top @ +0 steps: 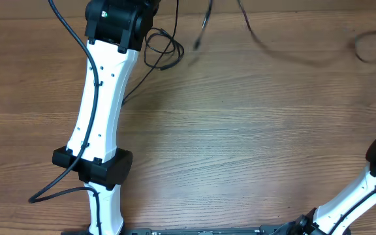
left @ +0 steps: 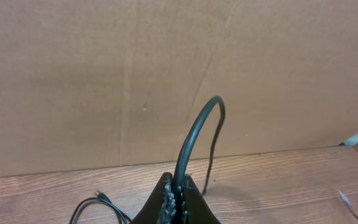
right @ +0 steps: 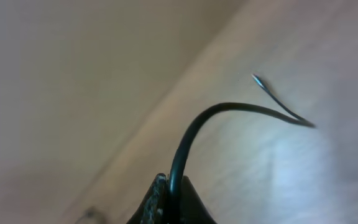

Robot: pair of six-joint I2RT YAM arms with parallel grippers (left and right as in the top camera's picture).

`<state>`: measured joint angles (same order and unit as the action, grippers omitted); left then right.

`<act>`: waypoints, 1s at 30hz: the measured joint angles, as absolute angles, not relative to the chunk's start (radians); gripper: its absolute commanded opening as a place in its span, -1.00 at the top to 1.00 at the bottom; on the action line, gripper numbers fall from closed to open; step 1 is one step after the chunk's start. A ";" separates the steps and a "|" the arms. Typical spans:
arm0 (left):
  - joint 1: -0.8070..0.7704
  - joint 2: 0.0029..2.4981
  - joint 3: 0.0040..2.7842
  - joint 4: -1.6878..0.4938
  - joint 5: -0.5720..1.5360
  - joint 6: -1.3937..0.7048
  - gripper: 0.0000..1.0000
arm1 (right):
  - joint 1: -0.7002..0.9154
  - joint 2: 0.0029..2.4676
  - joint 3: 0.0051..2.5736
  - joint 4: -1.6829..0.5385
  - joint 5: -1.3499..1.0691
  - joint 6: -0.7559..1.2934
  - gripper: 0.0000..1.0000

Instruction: Untangle cables

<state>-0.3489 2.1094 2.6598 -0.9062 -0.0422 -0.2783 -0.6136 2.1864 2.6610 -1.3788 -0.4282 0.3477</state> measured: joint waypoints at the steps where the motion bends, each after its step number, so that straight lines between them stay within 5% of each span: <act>1: -0.349 2.109 2.660 -0.906 -0.043 -0.278 0.92 | -0.614 2.186 2.661 -1.382 -0.380 0.340 0.92; 10: -0.349 2.109 2.660 -0.891 -0.043 -0.278 0.91 | -0.614 2.186 2.661 -1.394 -0.047 0.321 0.92; 30: -0.349 2.109 2.660 -0.886 -0.043 -0.278 0.92 | -0.614 2.186 2.661 -1.272 0.008 0.314 0.83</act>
<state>-0.3489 2.1094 2.6598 -0.8864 -0.0429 -0.2783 -0.6140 2.1864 2.6610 -1.2716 0.0082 0.3141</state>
